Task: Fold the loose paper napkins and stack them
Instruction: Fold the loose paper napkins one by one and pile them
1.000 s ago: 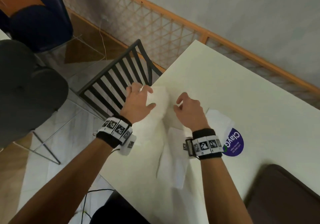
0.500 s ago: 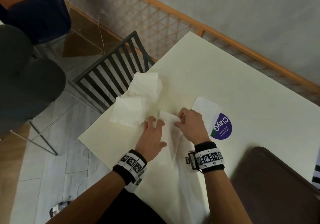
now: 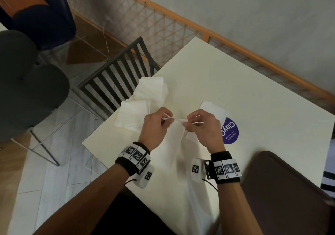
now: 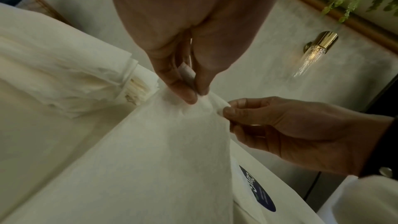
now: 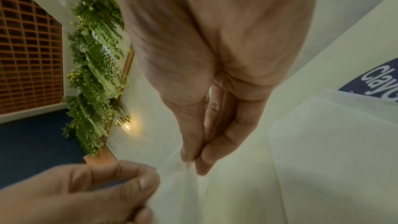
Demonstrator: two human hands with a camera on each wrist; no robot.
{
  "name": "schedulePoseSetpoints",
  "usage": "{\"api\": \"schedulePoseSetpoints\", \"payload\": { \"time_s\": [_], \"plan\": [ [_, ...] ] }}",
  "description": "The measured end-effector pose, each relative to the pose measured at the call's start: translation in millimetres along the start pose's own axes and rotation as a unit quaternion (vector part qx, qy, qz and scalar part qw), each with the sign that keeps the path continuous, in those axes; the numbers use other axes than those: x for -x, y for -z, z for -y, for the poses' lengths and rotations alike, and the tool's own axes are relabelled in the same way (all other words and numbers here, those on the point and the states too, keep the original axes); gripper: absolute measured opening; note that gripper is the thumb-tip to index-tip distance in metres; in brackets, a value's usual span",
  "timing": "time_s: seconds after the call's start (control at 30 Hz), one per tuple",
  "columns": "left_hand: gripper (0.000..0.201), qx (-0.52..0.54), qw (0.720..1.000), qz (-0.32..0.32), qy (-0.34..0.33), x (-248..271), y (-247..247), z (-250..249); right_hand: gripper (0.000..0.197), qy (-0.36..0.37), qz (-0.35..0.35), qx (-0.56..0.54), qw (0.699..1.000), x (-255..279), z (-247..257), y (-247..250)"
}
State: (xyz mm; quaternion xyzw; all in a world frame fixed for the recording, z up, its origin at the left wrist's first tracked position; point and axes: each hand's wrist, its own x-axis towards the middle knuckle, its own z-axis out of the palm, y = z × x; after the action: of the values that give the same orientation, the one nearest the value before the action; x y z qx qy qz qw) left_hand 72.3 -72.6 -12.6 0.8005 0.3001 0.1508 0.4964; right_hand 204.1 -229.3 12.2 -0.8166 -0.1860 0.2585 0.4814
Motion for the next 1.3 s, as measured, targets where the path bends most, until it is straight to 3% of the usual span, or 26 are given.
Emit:
{"api": "schedulePoseSetpoints", "payload": {
  "time_s": [0.17,0.43,0.53,0.63,0.7,0.77,0.83,0.9,0.97,1.03,1.13,1.3],
  "plan": [
    [0.009,-0.039,0.999,0.017,0.033,2,1,6,0.017,0.024,-0.049,0.072,0.996,2,-11,-17],
    [0.013,-0.089,0.991,0.061,0.083,13,5,6,0.015,0.065,-0.054,0.125,0.989,15,-17,-31],
    [0.04,-0.173,0.982,0.076,0.025,19,11,3,0.017,0.104,-0.06,0.147,0.982,23,-16,-31],
    [0.056,-0.261,0.958,0.06,-0.106,31,21,-12,0.021,0.149,-0.027,0.179,0.972,34,-8,-20],
    [0.044,-0.23,0.957,0.073,-0.16,37,30,-30,0.027,0.163,-0.003,0.167,0.972,46,5,-8],
    [0.03,-0.184,0.964,0.108,-0.16,38,39,-44,0.035,0.179,0.008,0.14,0.974,56,22,5],
    [0.034,-0.151,0.971,0.129,-0.131,32,49,-49,0.023,0.183,0.02,0.067,0.981,63,39,16],
    [0.041,-0.103,0.981,0.137,-0.088,26,61,-50,0.013,0.164,0.009,-0.071,0.984,66,53,25],
    [0.027,-0.004,0.991,0.131,-0.041,22,72,-54,0.017,0.139,-0.011,-0.166,0.976,66,62,29],
    [0.022,0.096,0.989,0.112,-0.01,21,80,-63,0.023,0.117,0.008,-0.143,0.983,62,62,22],
    [0.028,0.132,0.987,0.081,-0.029,21,88,-76,0.023,0.139,0.016,-0.08,0.987,56,60,9],
    [0.025,0.178,0.978,0.079,-0.07,24,101,-84,0.012,0.168,-0.013,-0.212,0.963,54,77,3]
  ]
}}
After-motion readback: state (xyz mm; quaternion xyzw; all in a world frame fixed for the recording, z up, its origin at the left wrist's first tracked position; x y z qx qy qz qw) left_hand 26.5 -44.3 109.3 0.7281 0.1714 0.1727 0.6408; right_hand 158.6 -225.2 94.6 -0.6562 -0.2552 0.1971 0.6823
